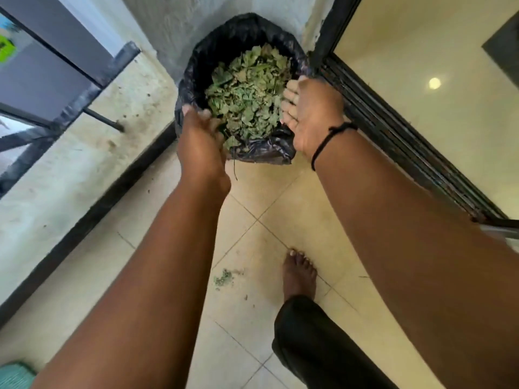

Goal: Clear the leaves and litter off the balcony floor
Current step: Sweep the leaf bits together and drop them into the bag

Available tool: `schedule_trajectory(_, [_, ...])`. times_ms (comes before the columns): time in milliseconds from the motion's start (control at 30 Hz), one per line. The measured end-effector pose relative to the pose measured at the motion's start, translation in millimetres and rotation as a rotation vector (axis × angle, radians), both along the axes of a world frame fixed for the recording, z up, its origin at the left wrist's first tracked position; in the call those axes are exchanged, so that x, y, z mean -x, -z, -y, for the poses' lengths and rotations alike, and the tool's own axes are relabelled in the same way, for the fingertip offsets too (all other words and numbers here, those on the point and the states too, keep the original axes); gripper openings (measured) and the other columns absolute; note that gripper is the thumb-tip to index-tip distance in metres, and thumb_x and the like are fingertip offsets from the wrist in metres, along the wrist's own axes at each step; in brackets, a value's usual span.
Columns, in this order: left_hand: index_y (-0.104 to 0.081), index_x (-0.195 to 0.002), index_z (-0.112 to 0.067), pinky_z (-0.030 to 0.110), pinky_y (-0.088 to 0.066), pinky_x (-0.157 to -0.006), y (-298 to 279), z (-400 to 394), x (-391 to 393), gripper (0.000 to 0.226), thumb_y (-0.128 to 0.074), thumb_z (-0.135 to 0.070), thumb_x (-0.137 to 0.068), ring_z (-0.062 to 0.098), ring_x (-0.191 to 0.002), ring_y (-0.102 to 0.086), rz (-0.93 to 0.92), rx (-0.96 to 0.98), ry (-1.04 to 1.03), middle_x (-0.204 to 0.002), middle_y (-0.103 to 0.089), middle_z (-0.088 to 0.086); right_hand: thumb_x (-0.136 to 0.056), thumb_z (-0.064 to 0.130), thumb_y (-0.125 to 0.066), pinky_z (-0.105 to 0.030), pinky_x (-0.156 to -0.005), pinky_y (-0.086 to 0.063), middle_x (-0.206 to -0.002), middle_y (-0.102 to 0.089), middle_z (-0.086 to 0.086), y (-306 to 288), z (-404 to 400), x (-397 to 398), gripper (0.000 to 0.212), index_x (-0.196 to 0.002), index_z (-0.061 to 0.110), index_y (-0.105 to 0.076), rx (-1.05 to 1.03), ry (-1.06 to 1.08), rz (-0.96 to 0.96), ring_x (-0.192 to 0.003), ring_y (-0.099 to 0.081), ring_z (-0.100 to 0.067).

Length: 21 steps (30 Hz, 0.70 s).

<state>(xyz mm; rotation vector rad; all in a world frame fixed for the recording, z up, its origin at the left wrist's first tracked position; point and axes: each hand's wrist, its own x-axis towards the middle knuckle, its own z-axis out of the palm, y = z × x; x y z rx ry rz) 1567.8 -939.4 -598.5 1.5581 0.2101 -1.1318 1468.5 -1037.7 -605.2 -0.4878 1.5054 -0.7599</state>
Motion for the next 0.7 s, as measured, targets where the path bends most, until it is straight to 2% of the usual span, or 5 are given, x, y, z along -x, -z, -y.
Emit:
schedule_trajectory(100, [-0.065,-0.116,-0.021,0.028,-0.046,-0.086,1.8,-65.5,9.7,0.044,-0.037,-0.052,-0.103,0.013,-0.109,-0.059,-0.038,-0.067,0.007,-0.111,-0.067,-0.007,-0.098,0.010,-0.056,-0.020,-0.049,-0.048,-0.085,-0.067,-0.009,-10.9,-51.6,-4.1,0.013,-0.104,0.003,-0.066,0.007,0.092,0.068,-0.060,-0.056,-0.016])
schedule_trajectory(233, [-0.059,-0.132,-0.017,0.033,-0.043,-0.102,2.4,-146.3,16.5,0.056,-0.034,-0.057,-0.101,0.025,-0.125,-0.056,-0.313,-0.134,-0.013,-0.134,-0.061,0.007,-0.096,0.030,-0.059,-0.034,-0.066,-0.046,-0.075,-0.061,-0.002,-14.4,-175.6,-29.2,0.026,-0.072,0.022,-0.057,0.188,-0.337,-0.255,-0.072,-0.055,-0.019])
schedule_trajectory(300, [-0.059,-0.131,-0.013,0.042,-0.042,-0.108,-9.4,-189.7,15.6,0.060,-0.034,-0.059,-0.100,0.028,-0.125,-0.057,-0.454,-0.071,-0.050,-0.134,-0.062,0.010,-0.096,0.039,-0.056,-0.035,-0.081,-0.048,-0.095,-0.065,0.000,-10.6,-250.2,-32.5,0.019,-0.088,0.024,-0.065,0.295,-0.706,-0.423,-0.091,-0.061,-0.019])
schedule_trajectory(400, [-0.050,-0.139,-0.013,0.042,-0.036,-0.112,-33.8,-257.9,-1.3,0.064,-0.035,-0.060,-0.100,0.026,-0.132,-0.050,-0.360,-0.221,0.043,-0.145,-0.052,0.006,-0.097,0.036,-0.053,-0.040,-0.098,-0.042,-0.128,-0.056,-0.001,1.4,-327.7,-7.5,0.027,-0.121,0.026,-0.061,0.280,-1.077,-0.722,-0.117,-0.053,-0.024])
schedule_trajectory(700, [-0.051,-0.140,-0.014,0.043,-0.030,-0.109,-88.6,-439.5,-58.8,0.066,-0.032,-0.061,-0.098,0.033,-0.132,-0.046,-0.301,-0.440,0.542,-0.135,-0.058,0.007,-0.083,-0.014,-0.044,-0.022,-0.082,-0.040,-0.102,-0.048,-0.005,-44.1,-451.7,70.4,0.039,-0.099,0.011,-0.070,0.063,-0.905,-0.733,-0.099,-0.055,-0.028])
